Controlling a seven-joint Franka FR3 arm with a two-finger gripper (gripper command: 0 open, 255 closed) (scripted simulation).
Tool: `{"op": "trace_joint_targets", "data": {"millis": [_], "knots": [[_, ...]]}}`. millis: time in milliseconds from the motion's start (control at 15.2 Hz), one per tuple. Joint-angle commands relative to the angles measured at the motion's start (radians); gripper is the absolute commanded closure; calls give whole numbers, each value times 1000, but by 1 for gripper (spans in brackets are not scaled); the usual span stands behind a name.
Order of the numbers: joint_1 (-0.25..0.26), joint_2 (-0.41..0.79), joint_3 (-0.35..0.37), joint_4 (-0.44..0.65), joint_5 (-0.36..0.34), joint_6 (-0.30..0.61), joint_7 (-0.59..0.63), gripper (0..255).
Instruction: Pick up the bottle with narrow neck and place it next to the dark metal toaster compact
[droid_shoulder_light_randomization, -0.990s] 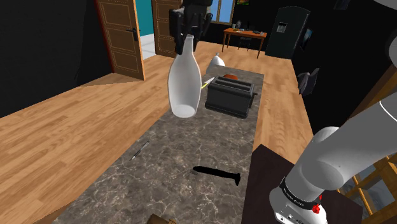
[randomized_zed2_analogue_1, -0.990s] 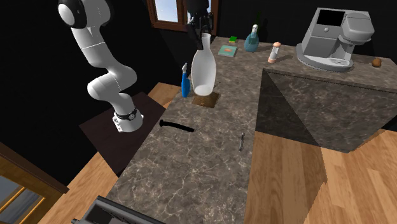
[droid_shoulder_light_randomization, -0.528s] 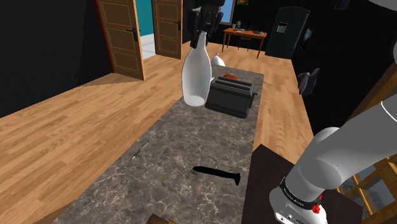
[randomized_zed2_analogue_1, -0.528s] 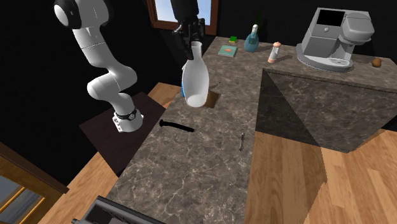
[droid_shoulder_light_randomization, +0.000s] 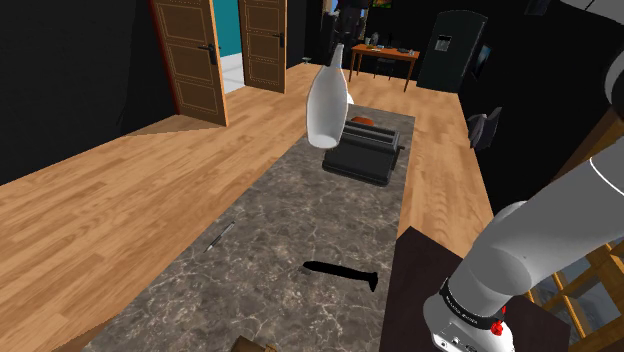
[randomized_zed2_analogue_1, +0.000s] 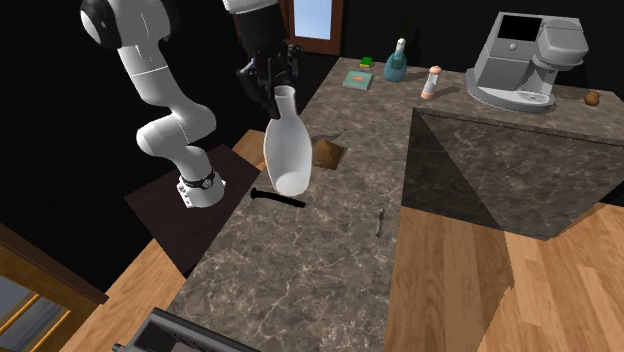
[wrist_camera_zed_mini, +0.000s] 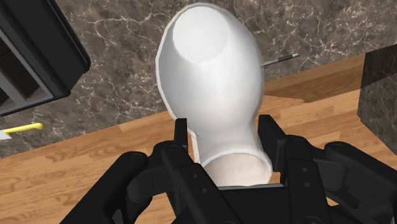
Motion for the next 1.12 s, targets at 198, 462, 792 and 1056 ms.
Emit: {"op": "trace_joint_targets", "data": {"millis": [198,462,792,1056], "knots": [[-38,60,-78,61,0,-8,-117,255],[-72,131,-136,138,6,-21,-206,255],[-83,125,-152,73,9,35,-238,255],[-82,100,-151,-11,9,94,-242,255]]}}
